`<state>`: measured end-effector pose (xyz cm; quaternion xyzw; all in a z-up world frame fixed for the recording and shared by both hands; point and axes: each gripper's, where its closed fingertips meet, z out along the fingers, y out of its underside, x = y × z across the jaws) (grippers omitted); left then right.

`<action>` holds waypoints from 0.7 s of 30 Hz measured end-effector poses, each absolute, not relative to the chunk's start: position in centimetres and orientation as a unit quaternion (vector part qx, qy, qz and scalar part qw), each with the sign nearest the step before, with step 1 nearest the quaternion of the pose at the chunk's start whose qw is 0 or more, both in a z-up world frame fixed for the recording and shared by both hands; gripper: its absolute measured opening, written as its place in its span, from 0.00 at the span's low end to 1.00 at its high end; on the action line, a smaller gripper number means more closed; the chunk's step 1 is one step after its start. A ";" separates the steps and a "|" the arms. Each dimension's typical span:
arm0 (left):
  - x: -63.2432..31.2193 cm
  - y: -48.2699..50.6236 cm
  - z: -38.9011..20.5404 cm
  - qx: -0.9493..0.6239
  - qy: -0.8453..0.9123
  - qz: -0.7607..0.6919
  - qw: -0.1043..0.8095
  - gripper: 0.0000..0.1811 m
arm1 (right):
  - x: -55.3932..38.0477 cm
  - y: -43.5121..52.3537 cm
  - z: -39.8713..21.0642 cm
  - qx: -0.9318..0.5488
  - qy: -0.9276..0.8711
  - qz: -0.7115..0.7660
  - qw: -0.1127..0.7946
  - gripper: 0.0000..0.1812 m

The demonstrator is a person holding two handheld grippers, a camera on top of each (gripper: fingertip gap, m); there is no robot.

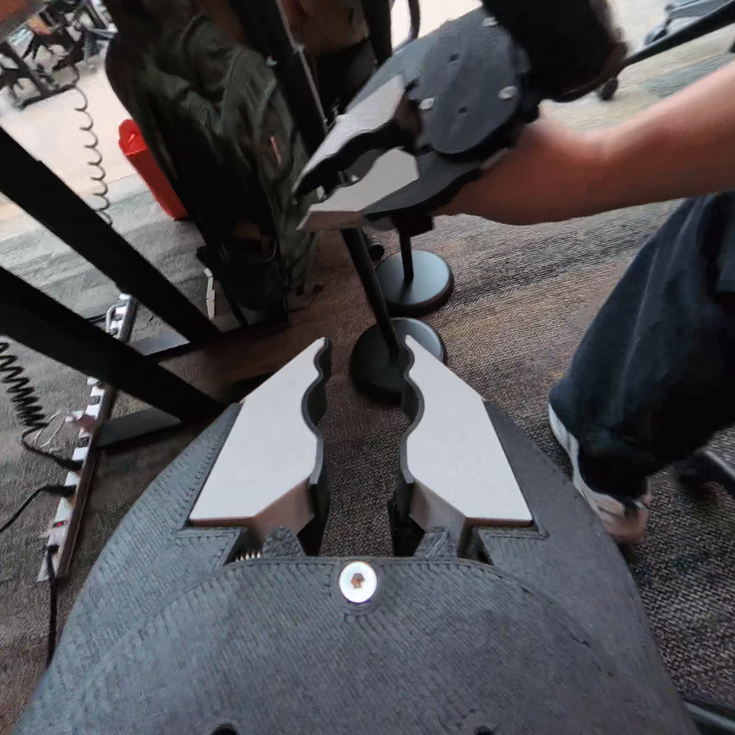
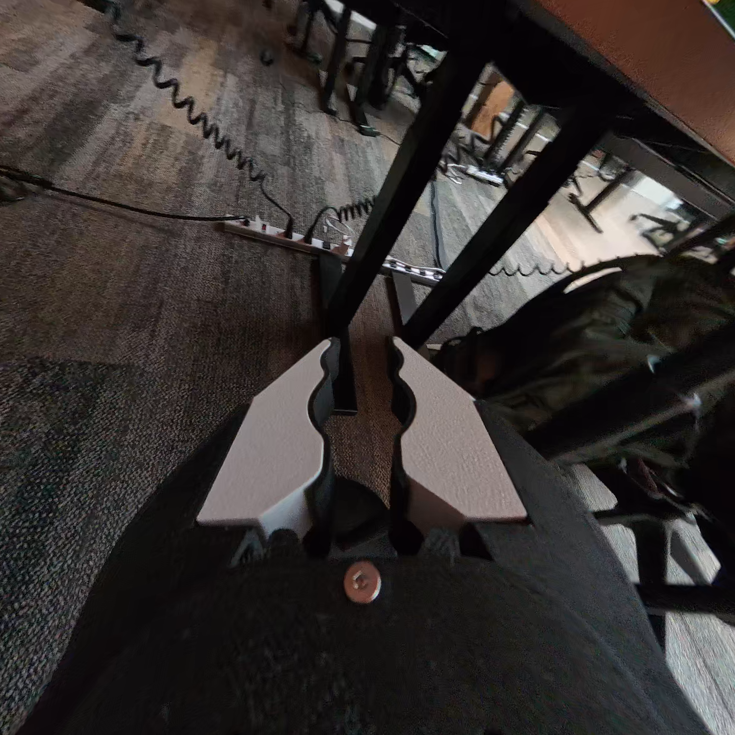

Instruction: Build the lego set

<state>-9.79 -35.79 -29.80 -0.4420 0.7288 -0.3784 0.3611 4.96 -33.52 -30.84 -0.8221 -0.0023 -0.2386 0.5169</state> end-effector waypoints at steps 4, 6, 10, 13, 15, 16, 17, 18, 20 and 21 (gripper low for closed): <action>-9.3 -37.0 -26.5 -0.480 0.696 -0.437 0.308 0.19 | 6.9 -32.2 -30.8 -0.866 -0.064 -0.194 0.457 0.13; -9.7 -37.4 -24.5 -0.511 0.670 -0.459 0.281 0.20 | 7.3 -33.6 -31.4 -0.892 -0.060 -0.185 0.407 0.13; -10.3 -35.8 -22.1 -0.520 0.657 -0.445 0.316 0.19 | 7.7 -36.1 -31.0 -0.902 -0.004 -0.213 0.376 0.12; -9.9 -34.7 -22.7 -0.511 0.651 -0.462 0.319 0.20 | 7.3 -36.0 -31.8 -0.896 0.047 -0.216 0.384 0.12; -9.4 -34.5 -24.1 -0.494 0.644 -0.486 0.325 0.20 | 7.0 -35.2 -33.6 -0.894 0.042 -0.225 0.385 0.12; -9.1 -34.5 -24.9 -0.481 0.642 -0.493 0.338 0.20 | 6.8 -34.6 -34.7 -0.892 0.032 -0.229 0.389 0.12; -9.0 -34.8 -25.8 -0.464 0.640 -0.497 0.357 0.19 | 6.5 -34.0 -36.1 -0.890 0.020 -0.228 0.394 0.12; -9.1 -35.2 -26.3 -0.448 0.639 -0.499 0.377 0.18 | 6.3 -33.7 -37.7 -0.890 0.012 -0.228 0.394 0.12; -9.4 -37.2 -25.0 -0.434 0.637 -0.513 0.376 0.18 | 5.7 -33.8 -40.6 -0.895 0.011 -0.226 0.385 0.11; -9.7 -38.3 -23.3 -0.429 0.628 -0.531 0.374 0.17 | 5.1 -34.8 -41.8 -0.903 0.022 -0.224 0.366 0.08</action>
